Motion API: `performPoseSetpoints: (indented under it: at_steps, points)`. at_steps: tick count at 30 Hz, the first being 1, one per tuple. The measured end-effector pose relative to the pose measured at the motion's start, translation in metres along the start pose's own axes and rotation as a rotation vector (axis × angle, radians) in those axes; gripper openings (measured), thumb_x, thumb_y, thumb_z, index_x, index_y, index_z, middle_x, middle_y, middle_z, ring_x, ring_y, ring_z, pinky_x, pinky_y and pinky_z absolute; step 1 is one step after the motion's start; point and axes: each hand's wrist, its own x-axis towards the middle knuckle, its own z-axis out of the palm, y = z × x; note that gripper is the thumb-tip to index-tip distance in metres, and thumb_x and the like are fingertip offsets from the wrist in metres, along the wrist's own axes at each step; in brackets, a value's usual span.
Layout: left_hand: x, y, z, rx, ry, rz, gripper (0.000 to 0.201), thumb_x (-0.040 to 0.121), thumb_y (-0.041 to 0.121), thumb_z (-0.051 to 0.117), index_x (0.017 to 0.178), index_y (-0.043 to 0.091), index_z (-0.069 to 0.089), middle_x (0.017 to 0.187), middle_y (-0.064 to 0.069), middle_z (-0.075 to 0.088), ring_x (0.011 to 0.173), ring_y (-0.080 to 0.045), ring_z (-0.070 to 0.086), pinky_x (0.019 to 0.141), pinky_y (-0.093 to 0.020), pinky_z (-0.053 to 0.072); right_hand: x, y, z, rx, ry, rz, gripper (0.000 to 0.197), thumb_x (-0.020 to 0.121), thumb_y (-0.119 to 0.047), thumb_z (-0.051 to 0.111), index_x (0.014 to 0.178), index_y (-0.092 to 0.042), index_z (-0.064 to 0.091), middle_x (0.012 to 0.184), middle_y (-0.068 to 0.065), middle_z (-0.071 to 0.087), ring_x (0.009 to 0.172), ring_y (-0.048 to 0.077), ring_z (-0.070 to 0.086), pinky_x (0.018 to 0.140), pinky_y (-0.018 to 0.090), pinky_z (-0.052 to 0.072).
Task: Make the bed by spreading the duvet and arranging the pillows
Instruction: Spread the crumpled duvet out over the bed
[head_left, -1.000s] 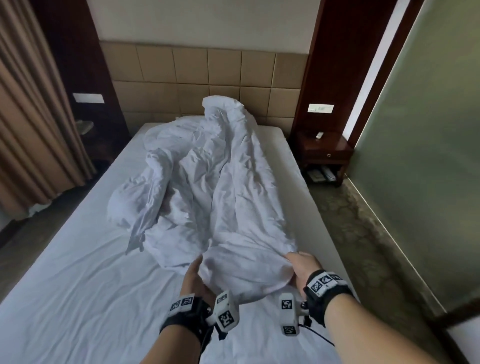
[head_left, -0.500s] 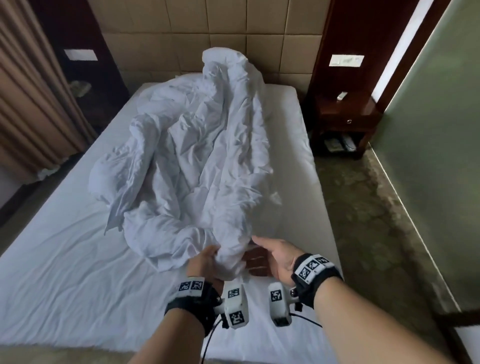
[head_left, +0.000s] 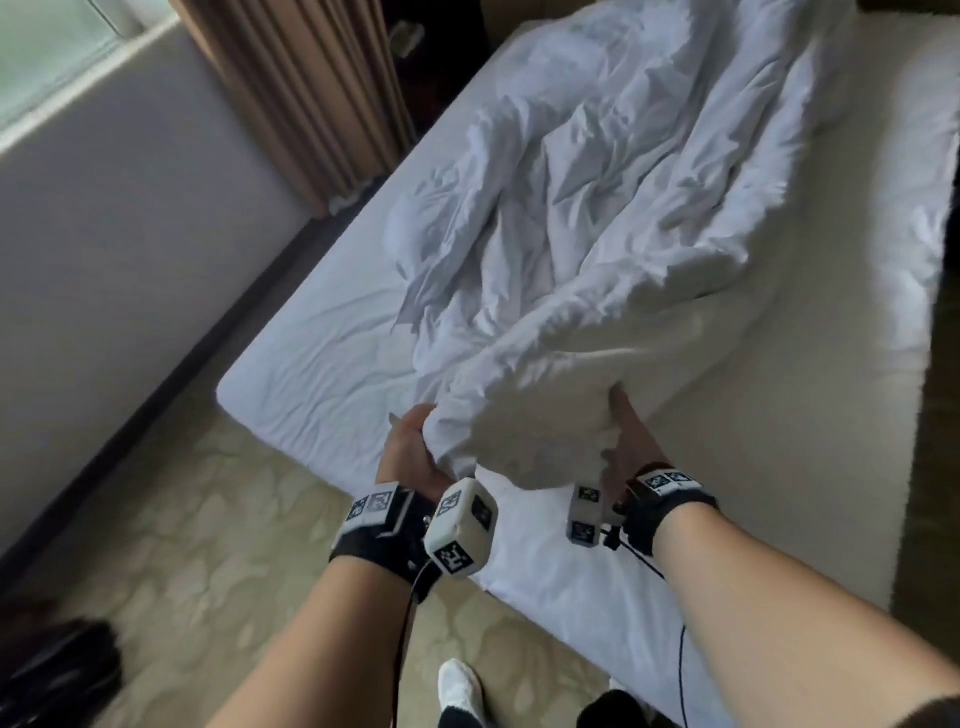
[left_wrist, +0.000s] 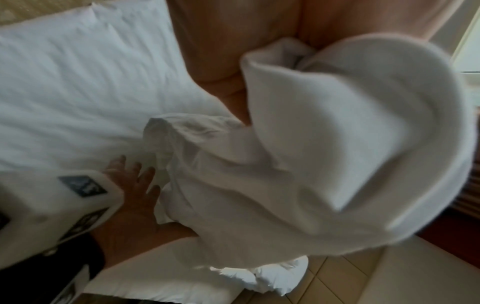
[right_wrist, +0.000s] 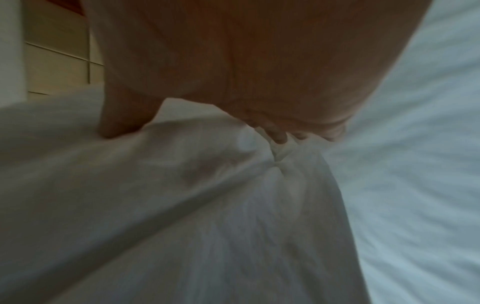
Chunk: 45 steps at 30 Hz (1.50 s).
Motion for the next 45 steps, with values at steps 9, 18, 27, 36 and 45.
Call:
performPoseSetpoints:
  at_steps: [9,18,27,36,45]
  points:
    - [-0.025,0.031,-0.01,0.019,-0.002,0.081,0.03,0.088,0.013,0.039,0.088,-0.005,0.063,0.06,-0.013,0.065,0.043,-0.023,0.062,0.038,-0.02,0.047,0.032,-0.005,0.04,0.296,-0.187,-0.145,0.058,0.094,-0.056,0.059,0.135,-0.015,0.062,0.135,0.011,0.064,0.119,0.035,0.063,0.1,0.05,0.051]
    - [-0.001,0.011,0.015,-0.348,-0.099,0.155,0.052,0.093,0.053,0.065,0.114,0.006,0.073,0.119,-0.011,0.072,0.11,-0.028,0.069,0.101,-0.042,0.053,-0.008,-0.051,0.02,-0.256,0.099,-0.359,0.014,0.088,-0.013,0.066,0.101,-0.014,0.07,0.099,0.02,0.069,0.076,0.032,0.07,0.066,0.031,0.053]
    - [0.041,-0.081,0.079,0.284,-0.266,0.005,0.068,0.085,0.037,0.082,0.137,-0.001,0.06,0.133,-0.025,0.064,0.122,-0.039,0.064,0.109,-0.054,0.047,-0.055,-0.08,-0.02,-0.318,-0.119,-0.358,0.003,0.093,-0.003,0.058,0.094,-0.001,0.058,0.071,0.021,0.047,0.055,0.026,0.053,0.051,0.031,0.052]
    - [0.038,-0.093,0.076,0.297,-0.097,-0.163,0.016,0.085,0.016,0.059,0.086,0.004,0.069,0.064,-0.01,0.06,0.053,-0.021,0.052,0.048,-0.025,0.04,-0.025,-0.07,-0.101,-0.523,0.299,-0.254,0.076,0.079,-0.075,0.064,0.113,-0.007,0.072,0.112,0.011,0.074,0.102,0.027,0.067,0.097,0.04,0.052]
    - [0.021,-0.089,0.032,0.15,-0.081,-0.086,0.04,0.099,0.018,0.048,0.084,0.005,0.083,0.091,-0.018,0.077,0.08,-0.03,0.077,0.059,-0.034,0.061,-0.026,-0.003,-0.121,-0.241,0.06,0.225,0.124,0.048,-0.098,0.061,0.141,-0.016,0.049,0.125,0.017,0.068,0.11,0.03,0.058,0.097,0.047,0.044]
